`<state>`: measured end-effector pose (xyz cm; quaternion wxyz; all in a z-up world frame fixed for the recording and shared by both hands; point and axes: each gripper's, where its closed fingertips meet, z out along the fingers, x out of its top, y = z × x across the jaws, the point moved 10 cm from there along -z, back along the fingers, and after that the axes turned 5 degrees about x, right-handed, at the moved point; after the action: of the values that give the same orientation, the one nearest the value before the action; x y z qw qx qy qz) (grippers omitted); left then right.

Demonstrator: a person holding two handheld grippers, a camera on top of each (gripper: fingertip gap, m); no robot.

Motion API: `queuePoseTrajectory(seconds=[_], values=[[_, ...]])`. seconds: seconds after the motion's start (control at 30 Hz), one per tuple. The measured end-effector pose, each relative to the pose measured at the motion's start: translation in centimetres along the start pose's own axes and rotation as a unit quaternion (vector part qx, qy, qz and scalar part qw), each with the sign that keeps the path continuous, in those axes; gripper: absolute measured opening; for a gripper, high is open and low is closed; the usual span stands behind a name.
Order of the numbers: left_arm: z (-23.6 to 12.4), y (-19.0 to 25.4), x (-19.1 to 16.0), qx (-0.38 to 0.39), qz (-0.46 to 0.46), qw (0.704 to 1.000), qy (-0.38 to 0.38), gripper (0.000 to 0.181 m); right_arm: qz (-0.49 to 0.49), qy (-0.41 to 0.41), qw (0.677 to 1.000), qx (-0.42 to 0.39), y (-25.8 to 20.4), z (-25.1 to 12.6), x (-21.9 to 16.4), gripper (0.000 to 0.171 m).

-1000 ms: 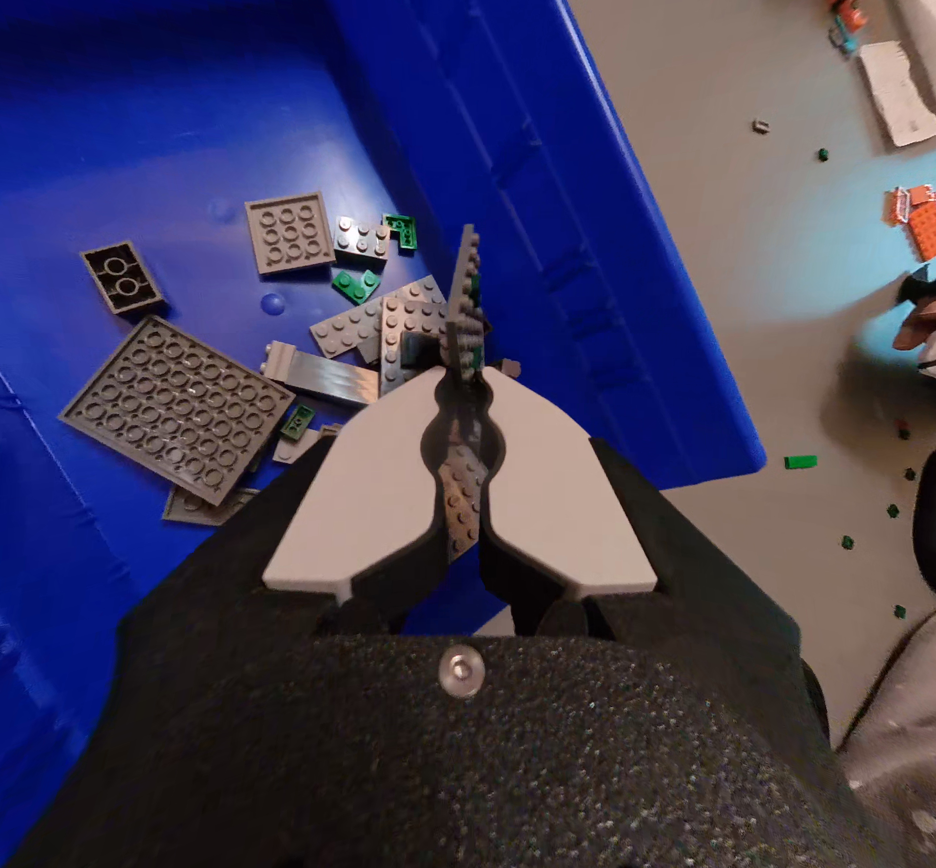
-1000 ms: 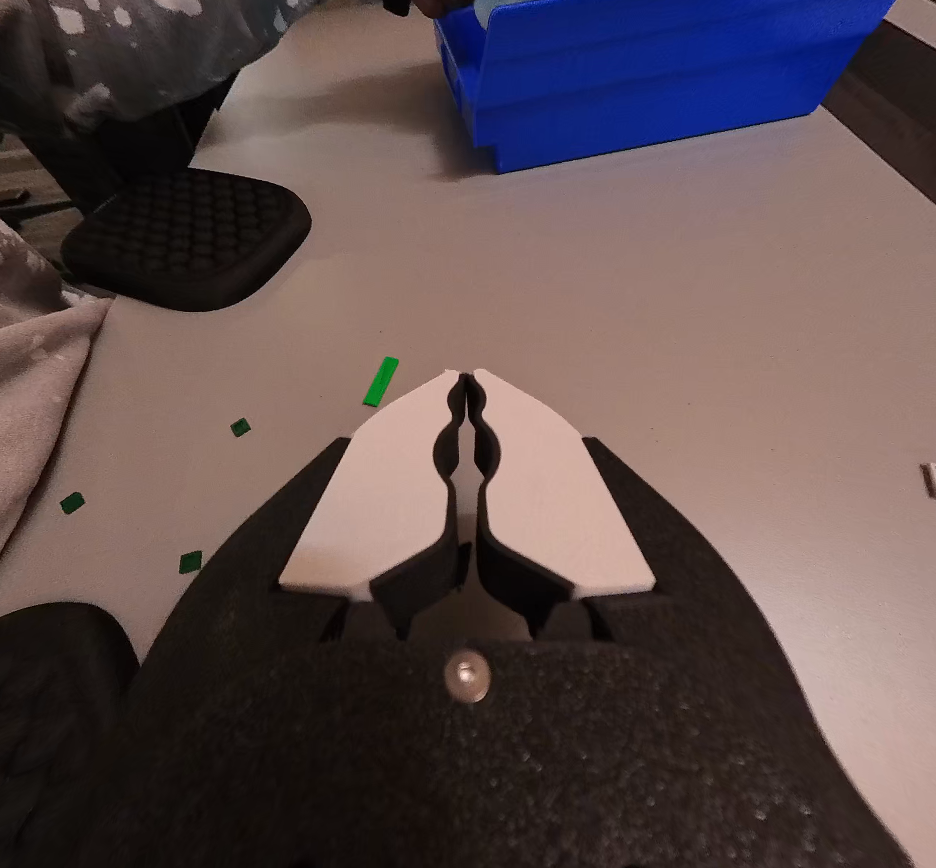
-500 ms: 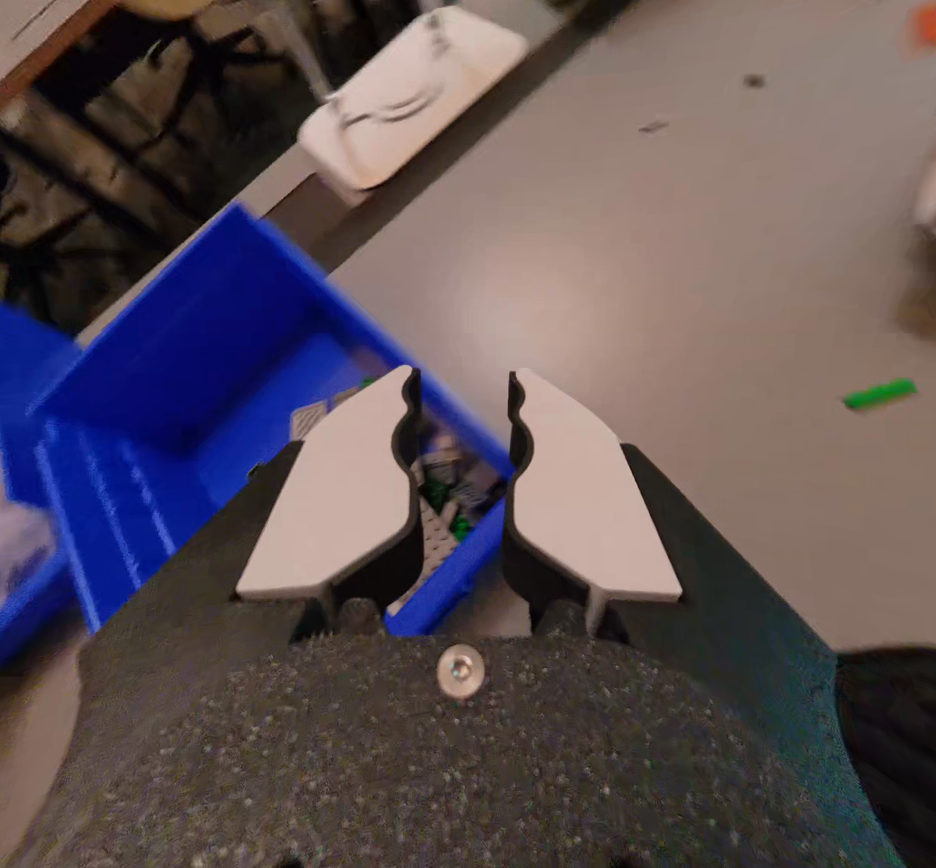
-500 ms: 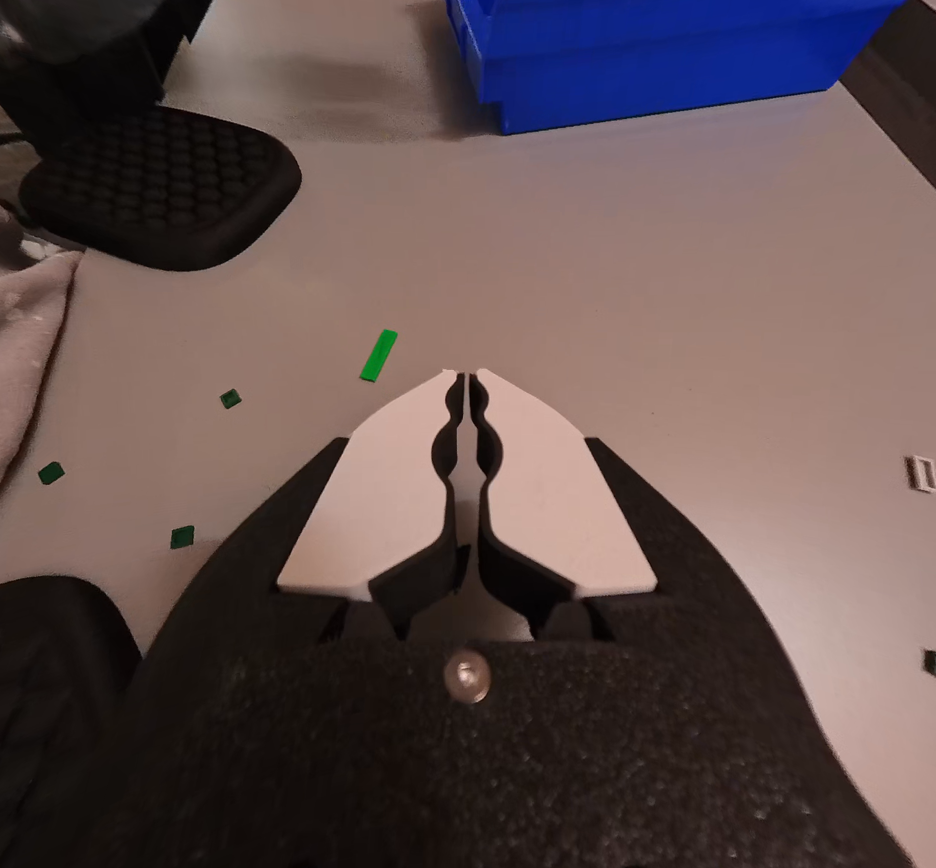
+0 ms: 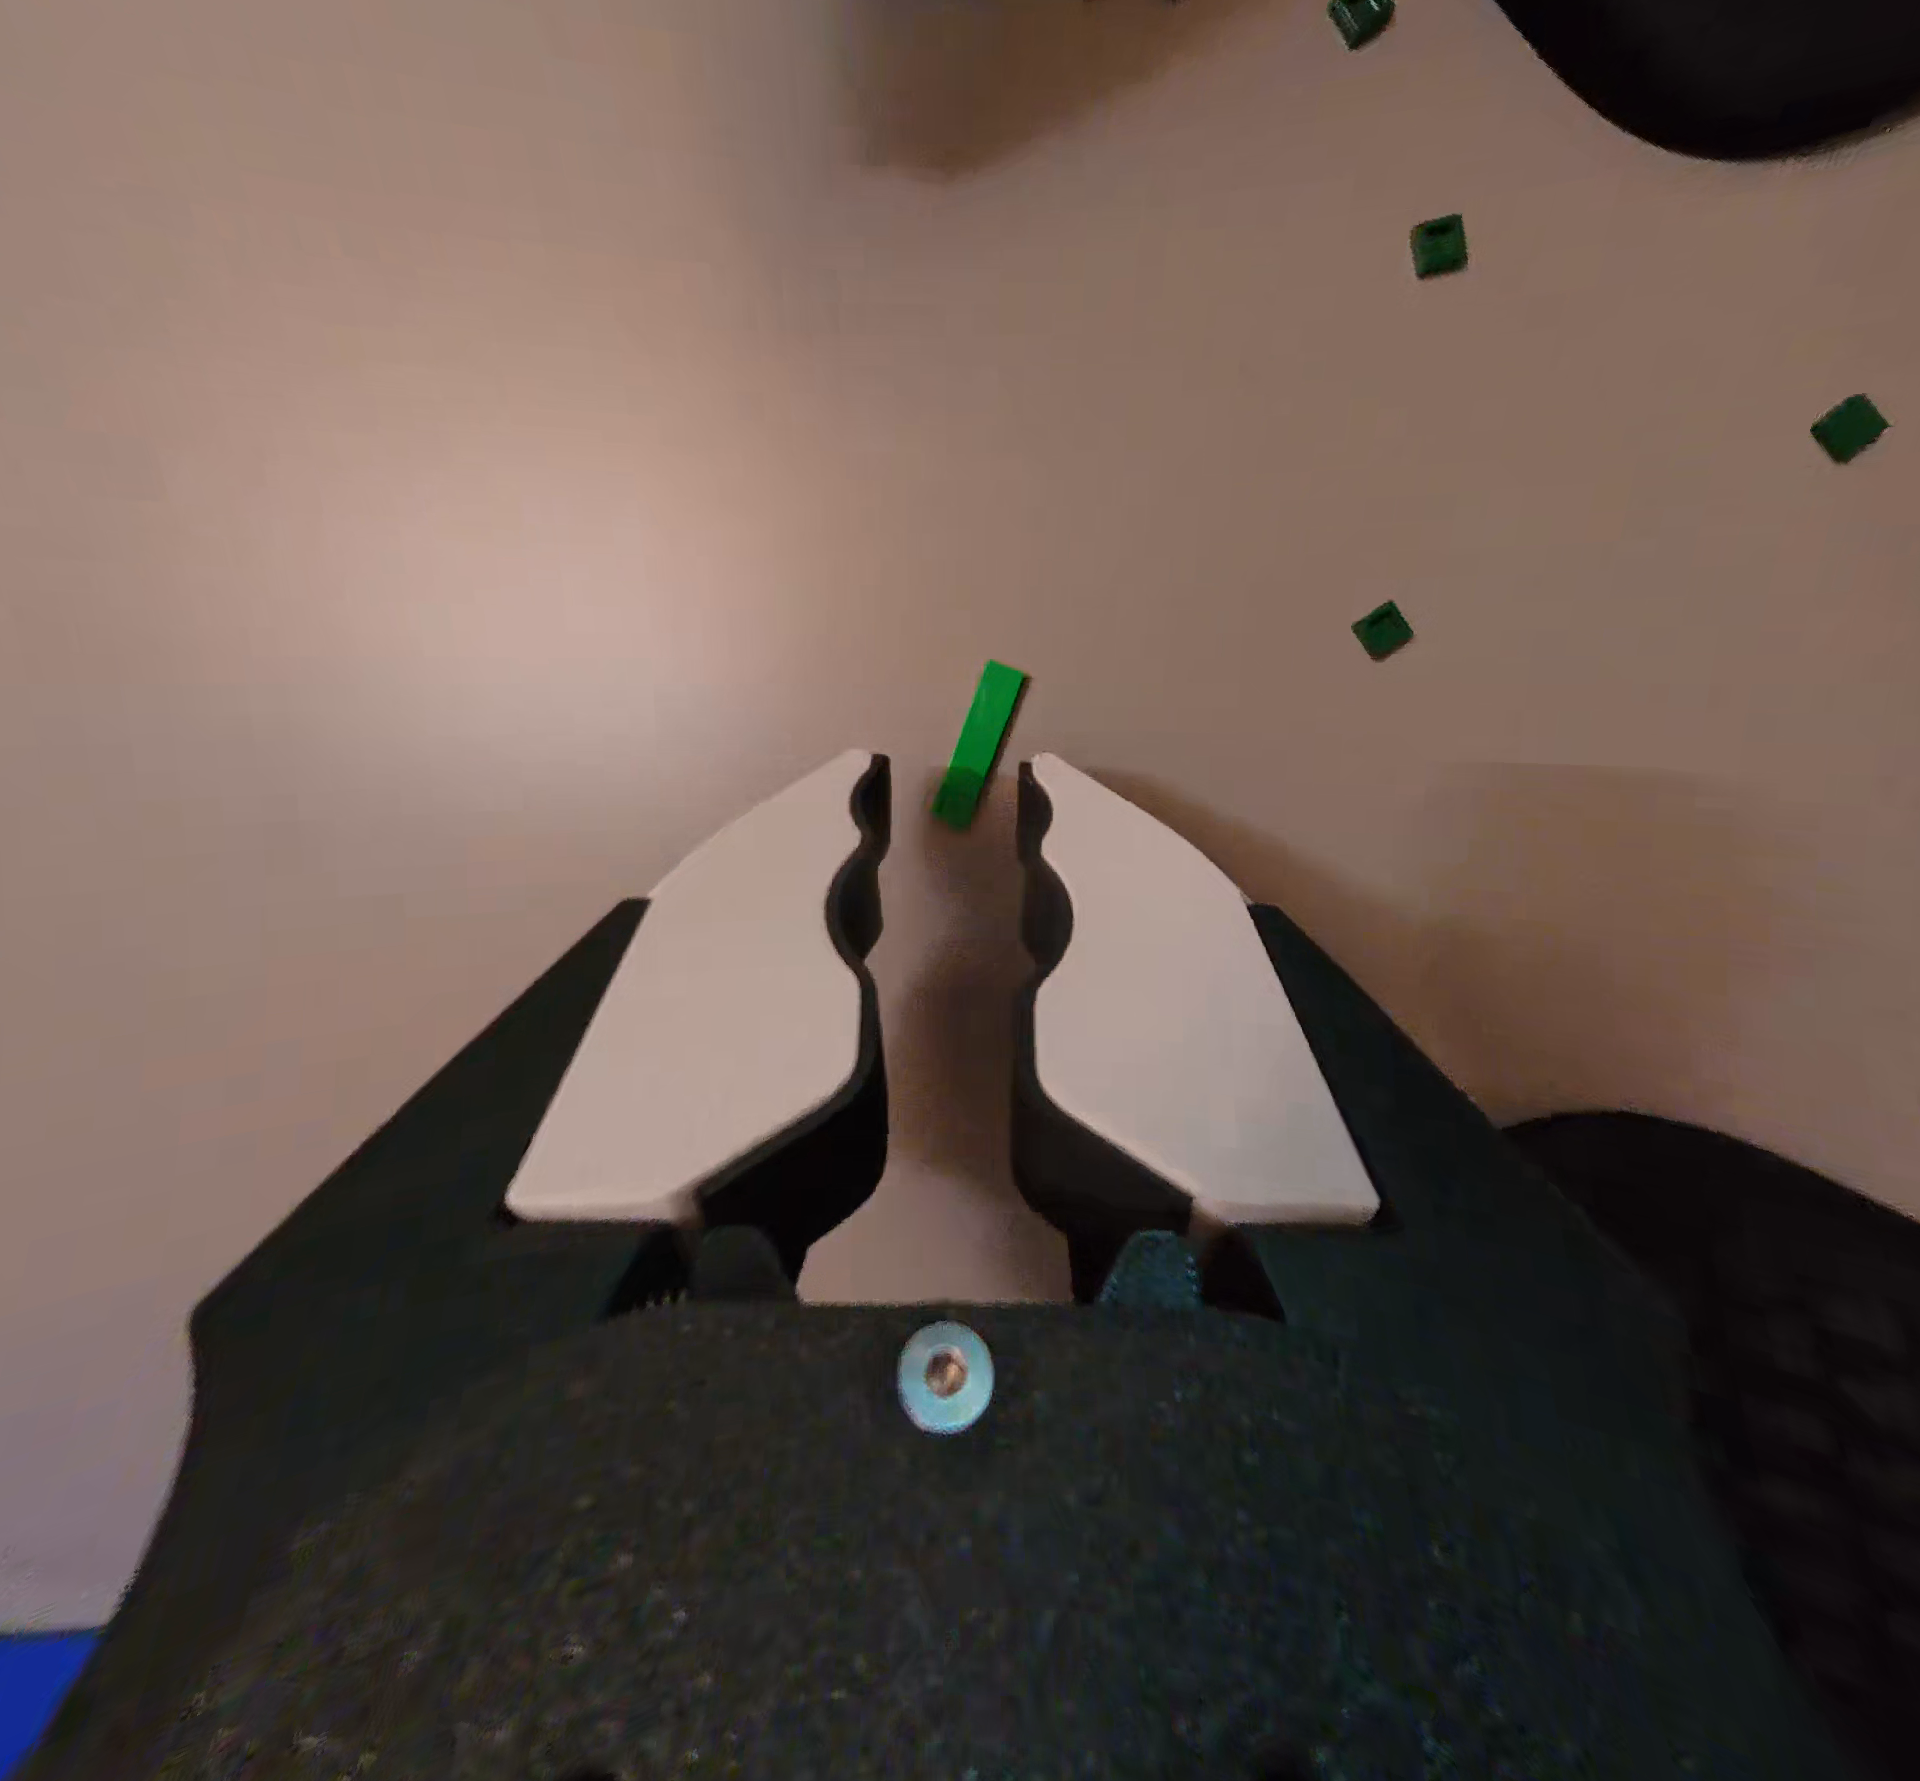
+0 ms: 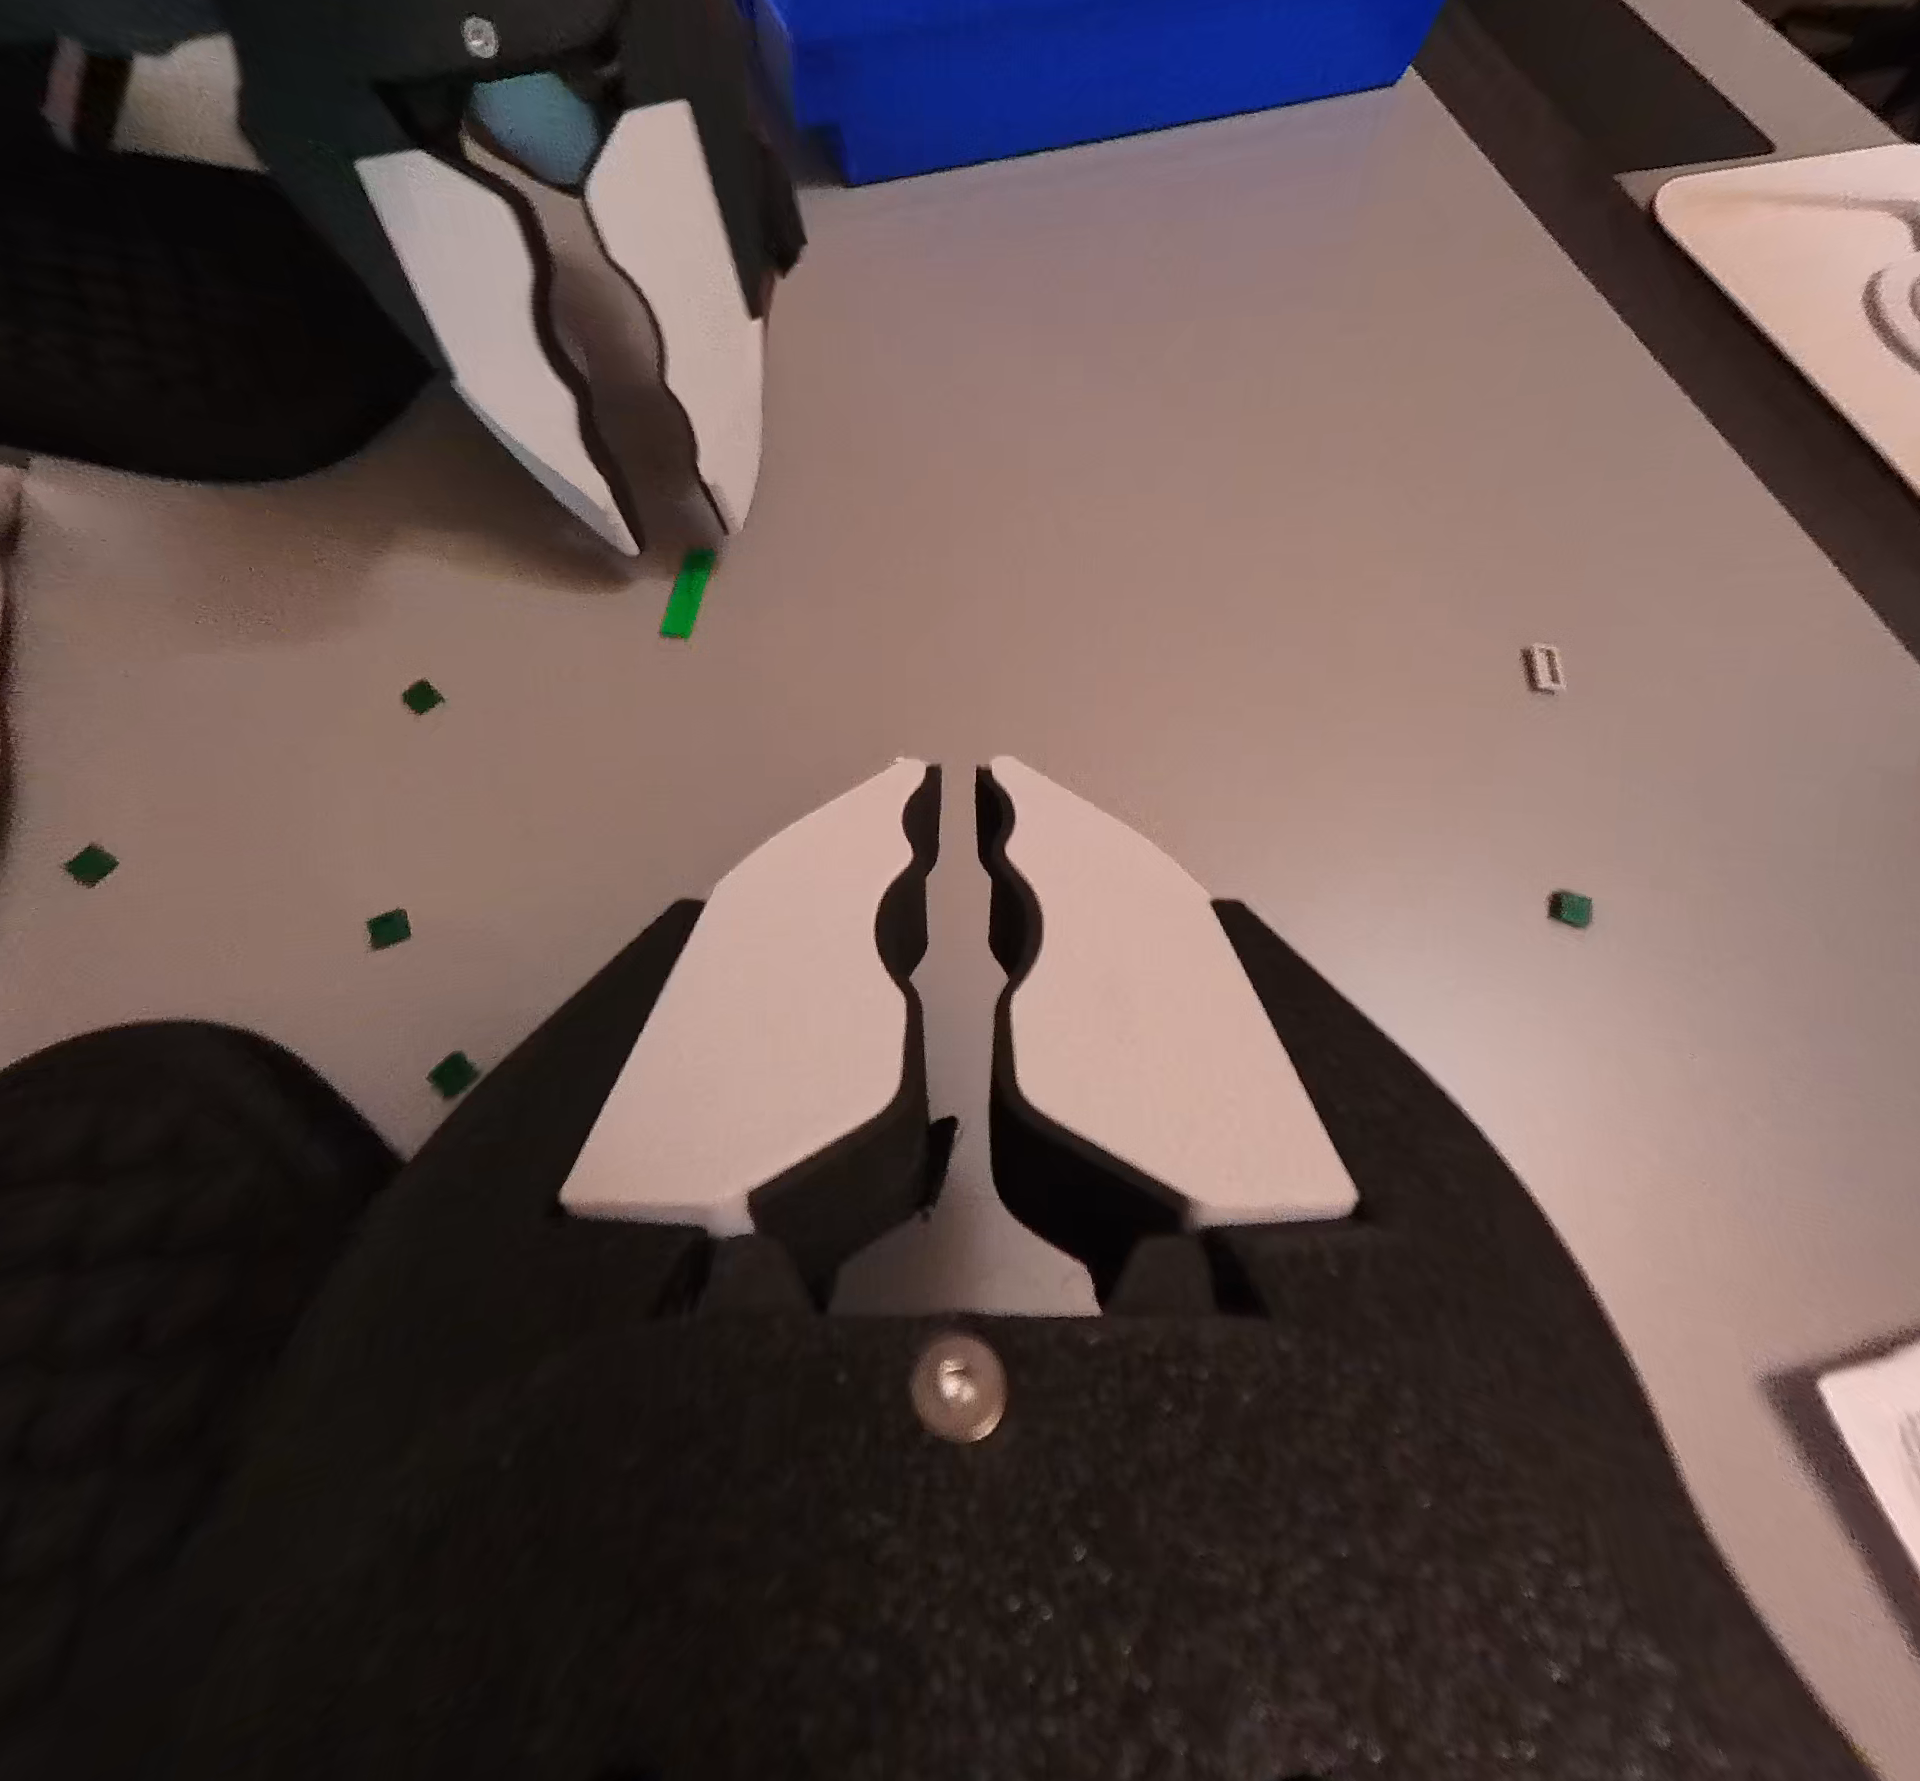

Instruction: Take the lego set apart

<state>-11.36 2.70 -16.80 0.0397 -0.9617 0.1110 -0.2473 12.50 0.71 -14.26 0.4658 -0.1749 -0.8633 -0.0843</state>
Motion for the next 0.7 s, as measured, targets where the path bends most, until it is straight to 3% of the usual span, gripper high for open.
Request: queuePoseTrajectory(seconds=[0.2,0.3,0.47,0.7], values=[[1.5,-0.1,0.2,-0.057,0.018,0.998,-0.018,0.018,-0.033,-0.023,0.997,0.059,-3.4,-0.2,-0.1,0.006],[1.5,0.3,0.4,-0.061,0.031,0.997,-0.026,0.008,-0.058,-0.037,0.994,0.09,-5.1,0.5,0.4,0.006],[1.2,0.7,0.1,-0.045,0.01,0.999,-0.016,0.008,-0.077,-0.057,0.987,0.126,-6.6,2.4,0.8,0.005],[-3.9,1.6,-1.3,0.014,-0.062,0.996,0.067,0.008,-0.098,-0.089,0.978,0.163,-8.8,5.3,0.7,0.006]])
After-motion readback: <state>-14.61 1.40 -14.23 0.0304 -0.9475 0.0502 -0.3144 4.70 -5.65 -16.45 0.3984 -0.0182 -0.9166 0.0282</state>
